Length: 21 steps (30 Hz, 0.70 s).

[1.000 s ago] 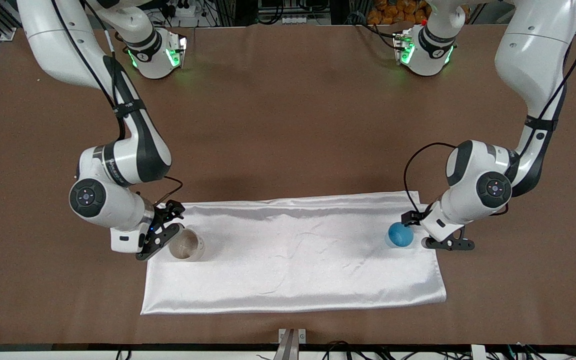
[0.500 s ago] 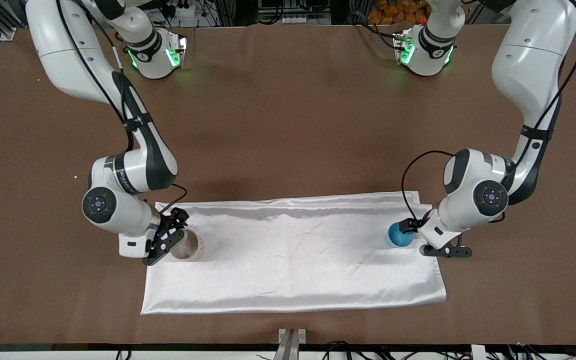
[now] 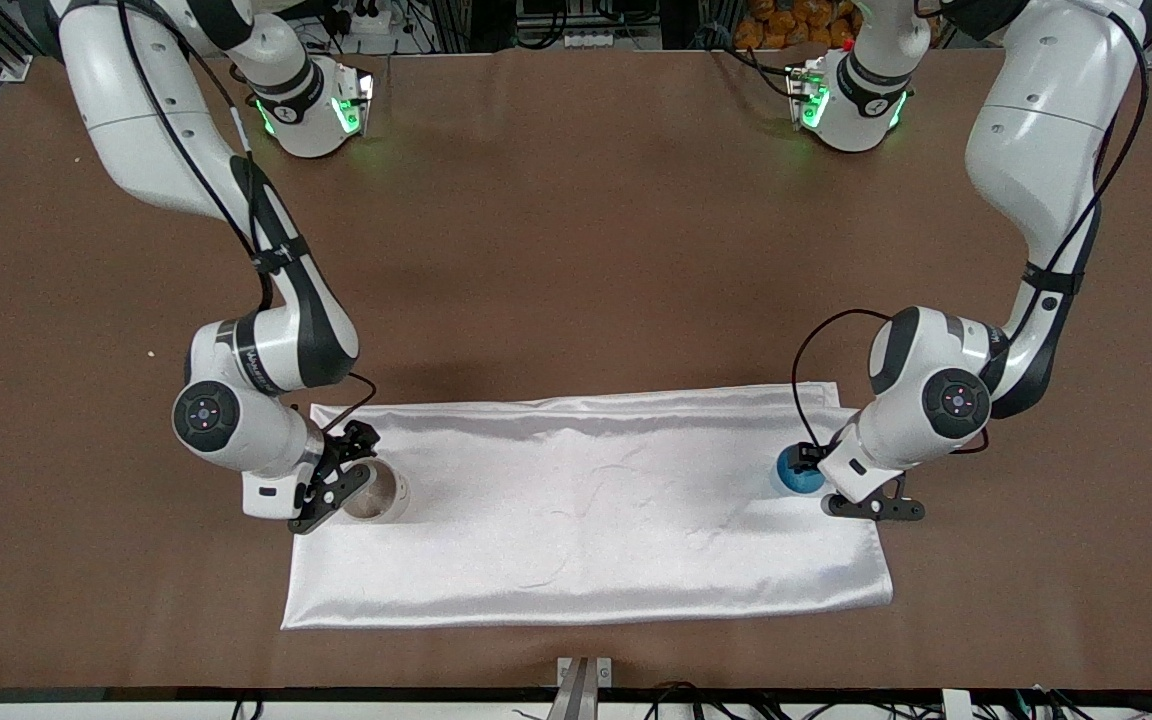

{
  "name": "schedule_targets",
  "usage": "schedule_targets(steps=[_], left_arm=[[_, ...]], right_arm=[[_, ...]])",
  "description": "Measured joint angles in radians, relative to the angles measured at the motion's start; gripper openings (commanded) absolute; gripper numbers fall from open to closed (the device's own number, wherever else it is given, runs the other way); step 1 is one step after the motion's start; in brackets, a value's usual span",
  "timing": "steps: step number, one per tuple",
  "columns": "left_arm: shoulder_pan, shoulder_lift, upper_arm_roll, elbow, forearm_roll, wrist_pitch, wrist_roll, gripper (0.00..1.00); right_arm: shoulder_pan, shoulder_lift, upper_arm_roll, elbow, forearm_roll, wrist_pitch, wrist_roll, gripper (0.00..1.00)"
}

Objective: Place blue cup into white mug on table

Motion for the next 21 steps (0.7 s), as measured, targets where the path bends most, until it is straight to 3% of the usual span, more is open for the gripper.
schedule_targets(steps=[4,5,9,12,14,21], left_arm=[[0.0,0.003,0.002,0.0,0.001,0.007,0.0,0.47],[0.0,0.005,0.002,0.0,0.001,0.009,0.0,0.44],[0.0,0.008,0.003,0.0,0.002,0.013,0.0,0.26],[-0.001,0.011,0.003,0.0,0.002,0.016,0.0,0.09],[-0.001,0.013,0.003,0.0,0.002,0.02,0.0,0.0],[-0.002,0.016,0.002,0.003,0.003,0.035,0.0,0.0]], right_arm=[[0.0,0.021,0.0,0.0,0.0,0.041,0.0,0.97],[0.0,0.027,0.0,0.0,0.0,0.051,0.0,0.87],[0.0,0.043,0.0,0.0,0.0,0.086,-0.001,0.29],[0.001,0.047,0.0,0.0,-0.001,0.095,-0.001,0.0],[0.001,0.047,0.0,0.0,-0.001,0.096,-0.002,0.0],[0.002,0.047,0.0,0.001,-0.001,0.098,-0.003,0.0]])
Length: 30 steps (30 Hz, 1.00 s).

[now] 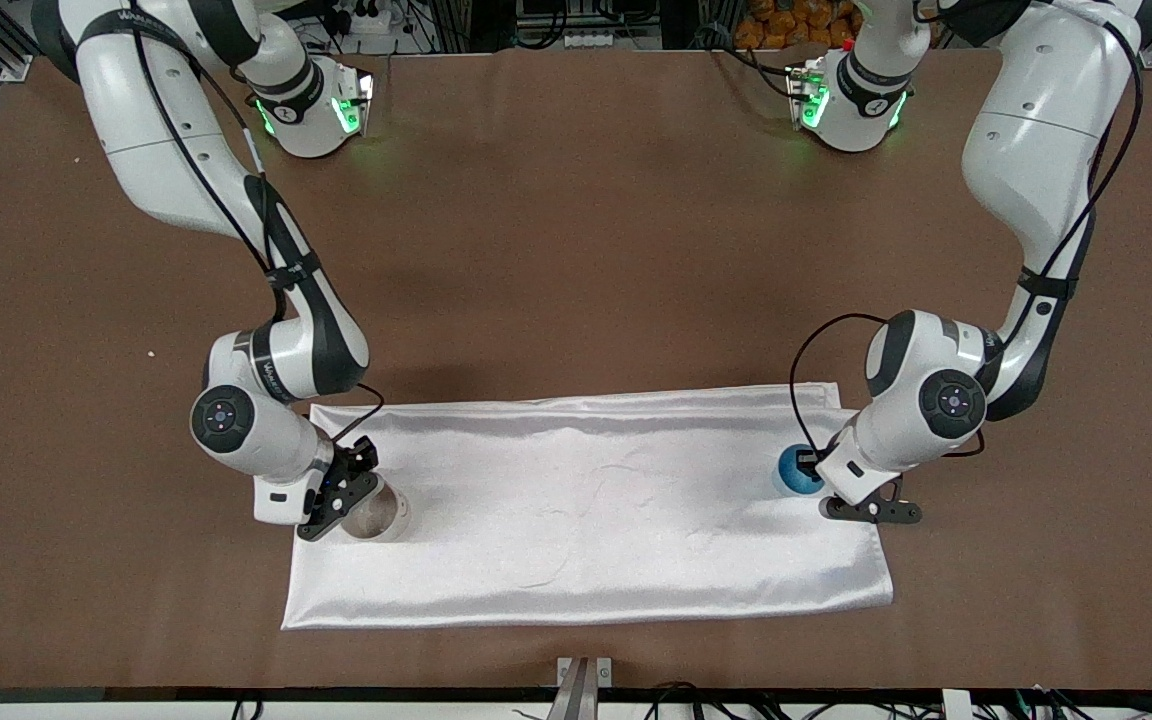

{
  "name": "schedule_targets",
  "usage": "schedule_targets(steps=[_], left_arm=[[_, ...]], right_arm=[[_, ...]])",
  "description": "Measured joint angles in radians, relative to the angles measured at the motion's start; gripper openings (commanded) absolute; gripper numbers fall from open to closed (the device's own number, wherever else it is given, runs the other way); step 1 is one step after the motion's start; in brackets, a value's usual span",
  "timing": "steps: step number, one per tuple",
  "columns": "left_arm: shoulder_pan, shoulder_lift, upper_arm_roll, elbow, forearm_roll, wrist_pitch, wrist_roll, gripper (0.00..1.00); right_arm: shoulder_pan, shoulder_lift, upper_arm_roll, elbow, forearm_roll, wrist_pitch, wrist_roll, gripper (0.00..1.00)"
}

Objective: Place blue cup into white mug on table

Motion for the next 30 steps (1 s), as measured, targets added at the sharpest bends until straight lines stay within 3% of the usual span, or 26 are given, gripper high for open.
schedule_targets(steps=[14,22,30], left_arm=[[0.0,0.0,0.001,0.002,0.0,0.002,0.0,0.0],[0.002,-0.001,0.004,0.016,0.003,0.004,0.0,0.0],[0.003,-0.042,0.004,0.027,0.006,-0.034,0.0,0.0]], right_arm=[[0.0,0.0,0.001,0.002,0.003,-0.011,0.087,0.0],[0.012,-0.009,0.006,0.014,0.003,-0.082,0.285,0.0],[0.028,-0.07,0.008,-0.009,0.003,-0.162,0.339,0.0]])
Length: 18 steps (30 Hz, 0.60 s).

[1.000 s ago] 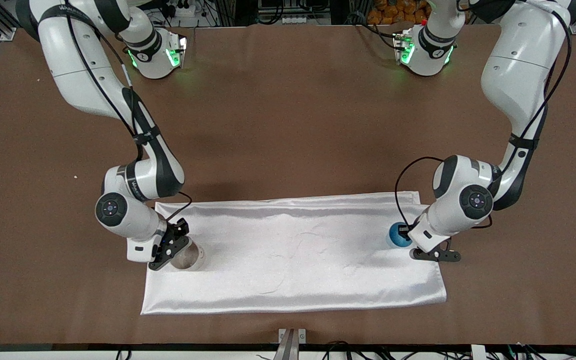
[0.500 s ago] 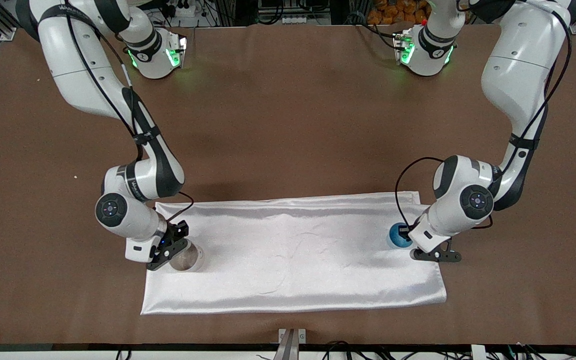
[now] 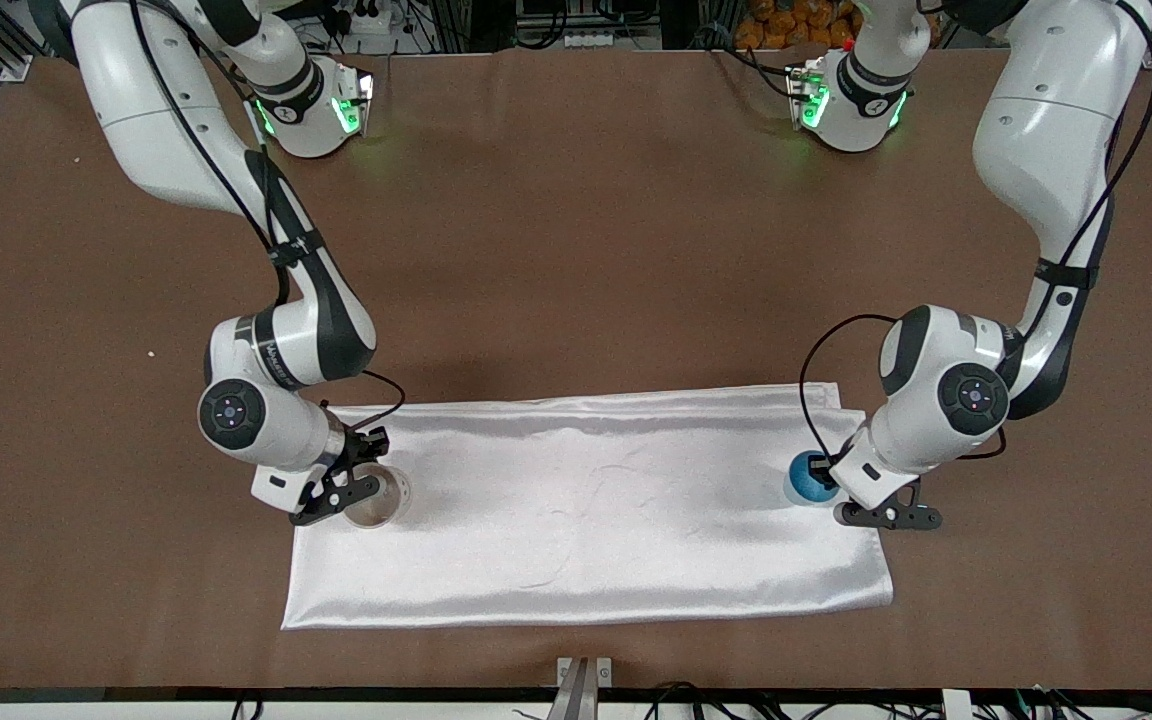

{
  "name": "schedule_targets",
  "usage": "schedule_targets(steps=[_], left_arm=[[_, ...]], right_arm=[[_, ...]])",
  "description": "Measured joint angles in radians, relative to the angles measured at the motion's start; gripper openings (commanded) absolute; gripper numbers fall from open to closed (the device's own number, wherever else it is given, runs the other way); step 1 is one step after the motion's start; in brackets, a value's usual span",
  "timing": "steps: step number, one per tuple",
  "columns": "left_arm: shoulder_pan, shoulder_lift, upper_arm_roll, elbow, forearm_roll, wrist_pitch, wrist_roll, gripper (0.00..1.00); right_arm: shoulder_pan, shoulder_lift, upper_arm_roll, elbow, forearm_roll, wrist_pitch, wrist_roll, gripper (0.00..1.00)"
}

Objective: Place blue cup into white mug on table

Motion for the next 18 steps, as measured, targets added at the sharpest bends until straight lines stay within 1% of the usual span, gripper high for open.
schedule_targets(steps=[4,10,18], left_arm=[[-0.004,-0.045,-0.004,0.001,0.0,-0.055,0.0,0.0],[-0.016,-0.105,-0.01,0.001,0.0,-0.122,0.0,0.0],[-0.023,-0.138,-0.023,0.001,0.0,-0.156,0.0,0.0]], right_arm=[[0.0,-0.061,-0.001,-0.058,0.0,-0.005,0.002,0.0],[0.002,-0.157,0.0,-0.176,0.0,0.011,0.002,0.0],[0.013,-0.298,0.001,-0.389,0.0,0.125,0.044,0.0]])
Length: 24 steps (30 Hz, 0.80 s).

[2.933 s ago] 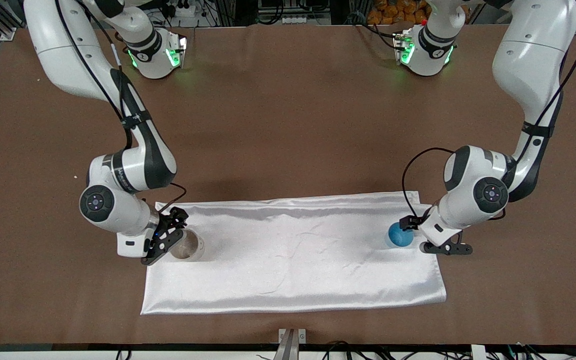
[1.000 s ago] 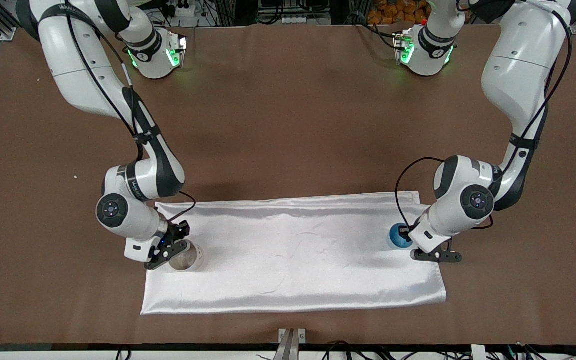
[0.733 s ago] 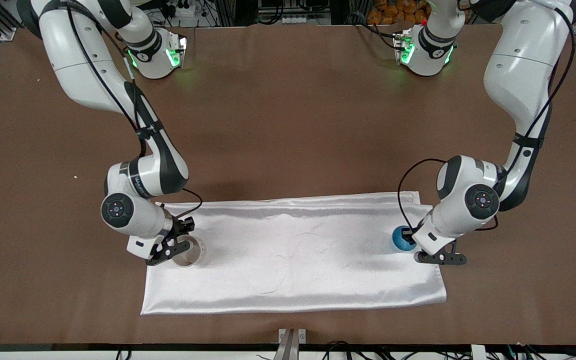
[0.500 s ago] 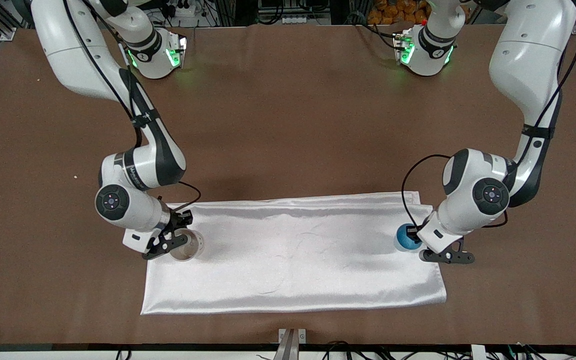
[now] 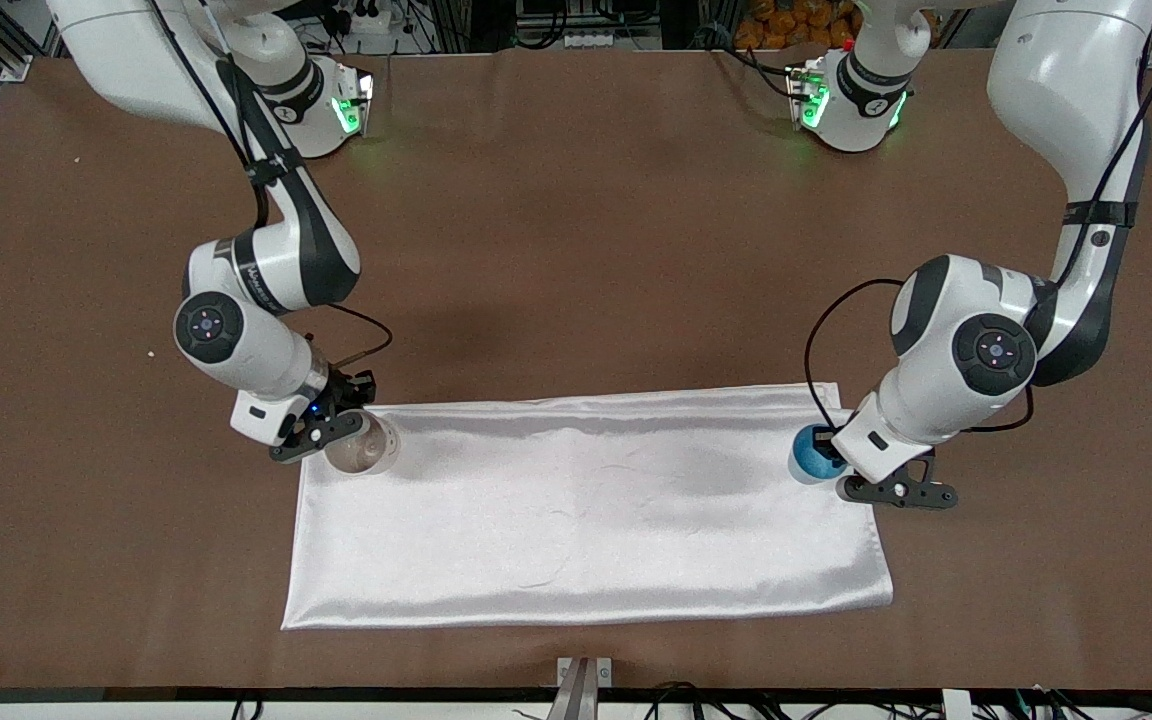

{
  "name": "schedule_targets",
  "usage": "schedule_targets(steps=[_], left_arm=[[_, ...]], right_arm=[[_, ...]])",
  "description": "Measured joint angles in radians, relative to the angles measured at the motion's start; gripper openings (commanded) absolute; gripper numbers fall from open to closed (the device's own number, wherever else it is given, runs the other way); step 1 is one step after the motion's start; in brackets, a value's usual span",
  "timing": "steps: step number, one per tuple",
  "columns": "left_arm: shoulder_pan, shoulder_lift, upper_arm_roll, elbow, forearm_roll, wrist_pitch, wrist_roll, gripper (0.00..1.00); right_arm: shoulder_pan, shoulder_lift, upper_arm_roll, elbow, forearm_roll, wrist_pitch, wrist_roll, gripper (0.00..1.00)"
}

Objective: Place blue cup into white mug on table

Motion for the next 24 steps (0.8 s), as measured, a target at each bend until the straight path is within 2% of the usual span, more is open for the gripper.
schedule_targets(steps=[6,10,15,24], left_arm=[[-0.003,-0.002,-0.017,0.0,0.0,-0.004,-0.005,0.0],[-0.014,-0.002,-0.026,0.0,0.0,-0.015,-0.045,0.0],[-0.052,-0.002,-0.03,0.0,0.0,-0.021,-0.123,0.0],[-0.11,-0.002,-0.031,0.0,0.0,-0.025,-0.229,0.0]], right_arm=[[0.026,-0.126,0.001,-0.18,0.0,0.106,0.08,0.0],[0.065,-0.202,0.002,-0.257,0.0,0.124,0.181,0.0],[0.168,-0.27,0.003,-0.293,-0.001,0.124,0.412,0.0],[0.339,-0.285,0.007,-0.301,-0.005,0.131,0.743,0.0]])
